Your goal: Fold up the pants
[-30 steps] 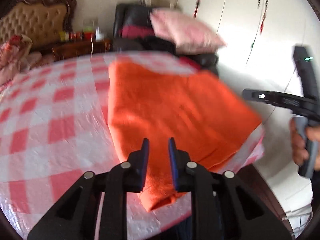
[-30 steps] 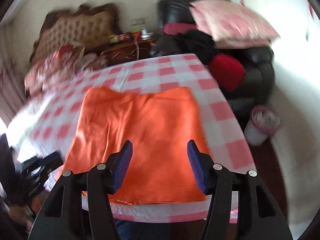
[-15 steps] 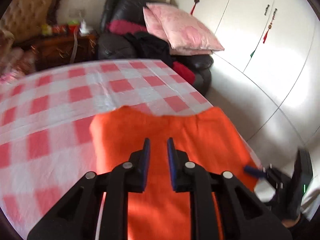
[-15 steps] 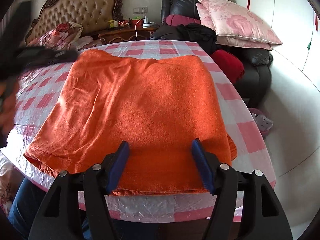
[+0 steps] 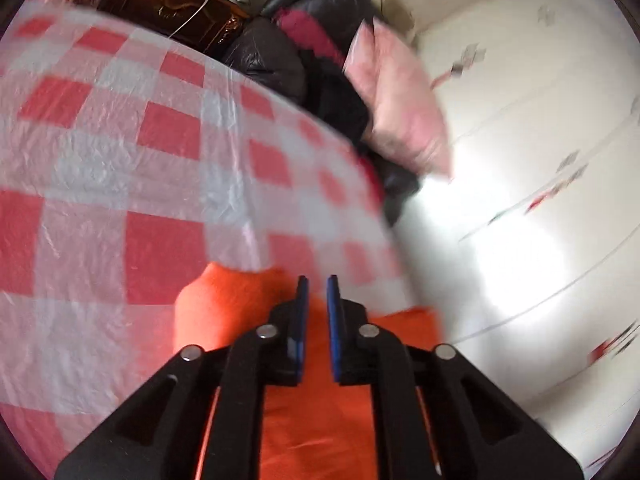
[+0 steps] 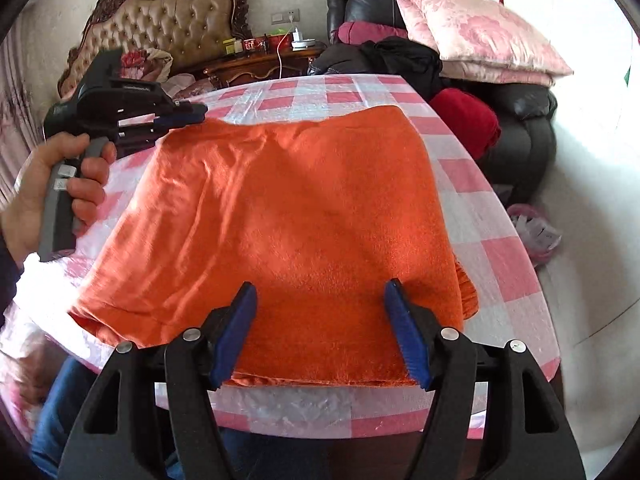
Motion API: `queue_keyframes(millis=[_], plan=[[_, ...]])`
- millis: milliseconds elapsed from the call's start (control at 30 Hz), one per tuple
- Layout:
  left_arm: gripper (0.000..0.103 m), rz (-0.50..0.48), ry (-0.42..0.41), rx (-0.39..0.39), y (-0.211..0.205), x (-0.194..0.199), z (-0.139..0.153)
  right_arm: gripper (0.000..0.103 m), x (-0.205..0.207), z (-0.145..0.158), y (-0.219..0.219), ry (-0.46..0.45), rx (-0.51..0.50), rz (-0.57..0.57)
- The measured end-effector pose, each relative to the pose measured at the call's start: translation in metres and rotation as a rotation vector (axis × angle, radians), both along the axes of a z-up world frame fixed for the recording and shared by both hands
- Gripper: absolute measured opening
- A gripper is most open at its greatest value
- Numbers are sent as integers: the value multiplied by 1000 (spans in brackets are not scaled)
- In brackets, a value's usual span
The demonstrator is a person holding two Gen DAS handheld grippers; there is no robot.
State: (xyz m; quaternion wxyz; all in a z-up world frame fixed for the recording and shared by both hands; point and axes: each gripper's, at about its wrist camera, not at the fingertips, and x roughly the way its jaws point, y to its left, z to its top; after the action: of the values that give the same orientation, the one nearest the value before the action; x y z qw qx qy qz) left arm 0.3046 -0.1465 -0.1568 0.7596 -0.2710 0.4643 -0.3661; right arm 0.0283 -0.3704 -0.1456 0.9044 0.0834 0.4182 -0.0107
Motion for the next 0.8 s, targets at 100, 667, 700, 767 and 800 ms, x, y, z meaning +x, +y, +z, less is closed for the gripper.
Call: queue_keyframes(millis=[100,667,700,767,800], plan=[[12,44,103,1,2,10,-23,64,5,23,-14,-24,127,-2],[30,112,-100,115,9,-93,20,60,166,-10,-80,145,251,-54],[30,129,-106,141,10,-104,19,61,165,-12,-77,136,229,-49],[30,158,-123,206,12,-129,19,61,161,-8,-73,126,199,-54],[30,172,-133,229,15,-140,19,63,153,2,-71,99,185,-72]])
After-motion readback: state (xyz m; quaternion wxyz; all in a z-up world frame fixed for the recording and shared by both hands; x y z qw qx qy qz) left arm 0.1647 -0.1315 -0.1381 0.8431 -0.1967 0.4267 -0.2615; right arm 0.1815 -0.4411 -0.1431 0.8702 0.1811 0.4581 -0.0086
